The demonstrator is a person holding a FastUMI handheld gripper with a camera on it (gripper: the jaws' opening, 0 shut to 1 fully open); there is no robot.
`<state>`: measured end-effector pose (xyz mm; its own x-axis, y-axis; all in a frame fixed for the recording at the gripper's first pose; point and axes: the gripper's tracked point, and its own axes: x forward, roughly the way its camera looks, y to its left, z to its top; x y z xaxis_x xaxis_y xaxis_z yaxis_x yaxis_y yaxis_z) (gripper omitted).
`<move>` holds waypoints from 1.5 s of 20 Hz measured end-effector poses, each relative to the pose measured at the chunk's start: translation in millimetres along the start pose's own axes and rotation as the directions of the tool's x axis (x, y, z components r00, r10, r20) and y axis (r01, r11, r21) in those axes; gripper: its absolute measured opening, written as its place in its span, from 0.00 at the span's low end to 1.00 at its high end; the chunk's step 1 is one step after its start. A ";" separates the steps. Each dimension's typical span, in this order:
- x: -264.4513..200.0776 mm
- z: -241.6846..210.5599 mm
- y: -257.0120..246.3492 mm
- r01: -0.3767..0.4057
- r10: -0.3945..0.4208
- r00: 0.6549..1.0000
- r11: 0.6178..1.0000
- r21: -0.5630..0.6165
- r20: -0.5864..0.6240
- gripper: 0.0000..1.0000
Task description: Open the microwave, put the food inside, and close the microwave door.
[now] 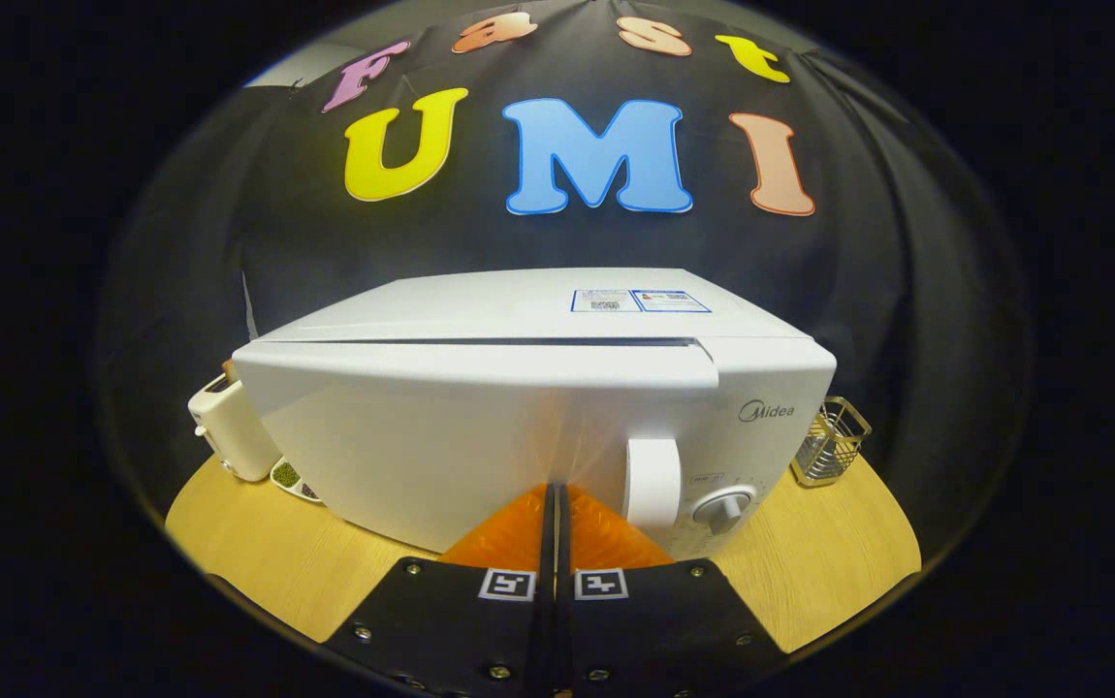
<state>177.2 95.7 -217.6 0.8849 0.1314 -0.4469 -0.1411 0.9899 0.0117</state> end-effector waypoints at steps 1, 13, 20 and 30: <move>1.1 1.5 -0.9 -0.001 0.001 1.000 1.000 0.003 0.003 0.01; -25.9 2.1 3.3 0.009 -0.010 0.999 1.000 0.026 0.038 0.03; -94.6 16.2 18.0 -0.047 0.048 0.993 0.999 -0.014 0.109 0.17; -220.2 42.3 34.1 -0.111 0.125 0.957 0.992 -0.068 0.261 0.92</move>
<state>-3.7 102.7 -80.9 0.9452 0.2633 -0.1932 -0.2682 0.9634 0.0007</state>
